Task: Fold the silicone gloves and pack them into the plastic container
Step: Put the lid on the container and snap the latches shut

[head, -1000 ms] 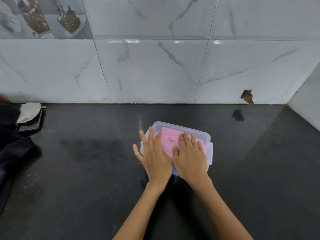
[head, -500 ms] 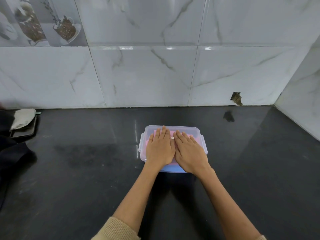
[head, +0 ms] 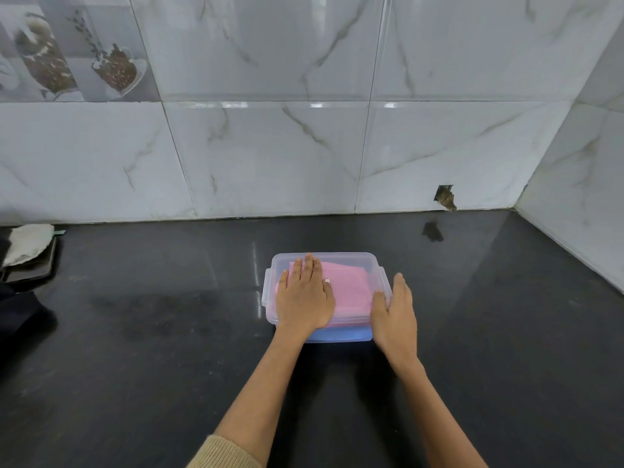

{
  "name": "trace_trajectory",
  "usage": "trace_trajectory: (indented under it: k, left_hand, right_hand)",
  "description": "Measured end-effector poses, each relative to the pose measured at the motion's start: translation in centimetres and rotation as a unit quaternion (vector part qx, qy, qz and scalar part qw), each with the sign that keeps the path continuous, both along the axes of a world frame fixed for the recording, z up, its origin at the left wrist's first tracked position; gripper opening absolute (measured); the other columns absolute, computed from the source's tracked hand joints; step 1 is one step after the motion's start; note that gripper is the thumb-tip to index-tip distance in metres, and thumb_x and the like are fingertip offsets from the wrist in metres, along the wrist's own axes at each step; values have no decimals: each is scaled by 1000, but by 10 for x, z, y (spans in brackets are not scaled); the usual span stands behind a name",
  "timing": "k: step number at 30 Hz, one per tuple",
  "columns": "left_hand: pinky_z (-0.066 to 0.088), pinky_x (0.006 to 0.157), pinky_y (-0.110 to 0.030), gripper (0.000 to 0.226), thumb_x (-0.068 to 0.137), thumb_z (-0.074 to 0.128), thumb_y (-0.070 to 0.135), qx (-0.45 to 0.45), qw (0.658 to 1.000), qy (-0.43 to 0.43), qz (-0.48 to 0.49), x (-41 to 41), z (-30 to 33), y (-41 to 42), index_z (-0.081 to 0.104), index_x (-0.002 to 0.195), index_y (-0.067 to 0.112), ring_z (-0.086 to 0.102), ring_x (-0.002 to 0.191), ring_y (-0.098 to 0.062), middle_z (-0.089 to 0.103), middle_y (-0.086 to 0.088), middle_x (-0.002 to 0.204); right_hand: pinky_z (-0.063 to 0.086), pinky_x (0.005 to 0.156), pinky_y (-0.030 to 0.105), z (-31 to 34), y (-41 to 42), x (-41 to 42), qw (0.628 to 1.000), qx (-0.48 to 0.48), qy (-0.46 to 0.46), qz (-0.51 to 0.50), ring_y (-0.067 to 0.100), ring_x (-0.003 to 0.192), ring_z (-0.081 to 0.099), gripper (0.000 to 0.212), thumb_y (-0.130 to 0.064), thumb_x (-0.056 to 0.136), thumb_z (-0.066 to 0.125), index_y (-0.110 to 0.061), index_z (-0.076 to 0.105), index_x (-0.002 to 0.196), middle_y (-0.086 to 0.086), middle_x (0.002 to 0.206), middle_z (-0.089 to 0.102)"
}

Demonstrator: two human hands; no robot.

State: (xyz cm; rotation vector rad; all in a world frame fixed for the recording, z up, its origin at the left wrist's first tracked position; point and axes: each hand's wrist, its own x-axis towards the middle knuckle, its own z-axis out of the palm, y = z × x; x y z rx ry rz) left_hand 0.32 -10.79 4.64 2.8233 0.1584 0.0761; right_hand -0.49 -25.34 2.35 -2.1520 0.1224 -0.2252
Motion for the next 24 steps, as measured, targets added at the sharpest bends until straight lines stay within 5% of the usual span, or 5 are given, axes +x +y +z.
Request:
trace_trajectory:
  k: [3,7,13,20,24]
  left_hand:
    - [0,119,-38,56,101,18,30,-2,1000,4,0,0,-1,1,3,152,13,-1,148,-20,0,-1,161]
    - [0,119,-38,55,101,17,30,-2,1000,7,0,0,0,1,2,152,13,-1,148,-19,-1,-1,161]
    - [0,119,-38,56,101,17,31,-1,1000,3,2,-2,0,1,2,152,12,-1,148,-19,-1,-2,161]
    - [0,119,-38,56,101,17,31,2,1000,-1,3,-1,-2,1,3,152,12,0,148,-19,0,-2,161]
    - [0,119,-37,56,101,17,31,3,1000,-1,2,-1,-1,1,3,151,13,-1,148,-18,0,-2,161]
  right_hand:
    - [35,105,41,-8,0,-2,989,127,80,-6,24,131,39,61,-42,96,37,-6,28,144,14,150,34]
    - [48,72,30,-8,3,-3,950,271,155,-10,20,97,58,40,-48,94,40,-14,53,109,10,111,62]
    - [43,103,45,-10,3,-2,902,375,211,-10,25,108,57,38,-48,91,48,-19,53,115,8,113,64]
    - [46,100,47,-8,9,-2,854,481,189,-66,28,106,59,18,-31,86,64,-17,60,96,11,106,66]
    - [51,94,46,-8,9,-1,863,473,133,-116,28,103,60,18,-23,82,70,-15,59,94,11,104,63]
